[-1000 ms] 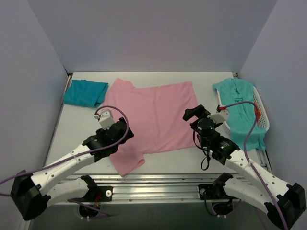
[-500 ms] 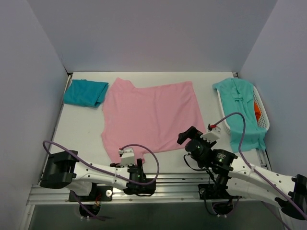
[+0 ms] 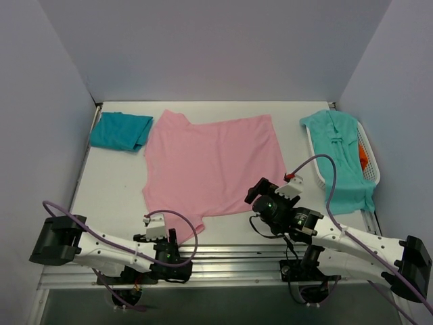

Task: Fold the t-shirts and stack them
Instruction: Grap the side of the flattened tshirt closest away from the robot with both arms

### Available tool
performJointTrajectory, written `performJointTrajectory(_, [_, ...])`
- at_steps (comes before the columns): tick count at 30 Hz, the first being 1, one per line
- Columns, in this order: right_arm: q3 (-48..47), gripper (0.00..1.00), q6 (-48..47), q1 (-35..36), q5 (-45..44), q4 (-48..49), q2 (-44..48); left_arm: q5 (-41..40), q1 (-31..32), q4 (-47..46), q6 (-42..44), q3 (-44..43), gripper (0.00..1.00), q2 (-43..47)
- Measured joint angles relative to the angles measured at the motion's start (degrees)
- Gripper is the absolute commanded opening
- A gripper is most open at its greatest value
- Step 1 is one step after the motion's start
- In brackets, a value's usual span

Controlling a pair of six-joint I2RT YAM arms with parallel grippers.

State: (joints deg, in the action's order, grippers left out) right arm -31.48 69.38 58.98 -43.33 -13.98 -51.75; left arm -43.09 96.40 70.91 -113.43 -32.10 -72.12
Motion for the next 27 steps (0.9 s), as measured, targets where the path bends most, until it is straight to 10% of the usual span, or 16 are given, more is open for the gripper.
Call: performJointTrajectory(27, [-1.51, 0.96, -0.87, 0.76, -1.92, 3.10, -7.04, -12.09, -2.01, -15.85, -0.24, 9.75, 0.83, 6.29])
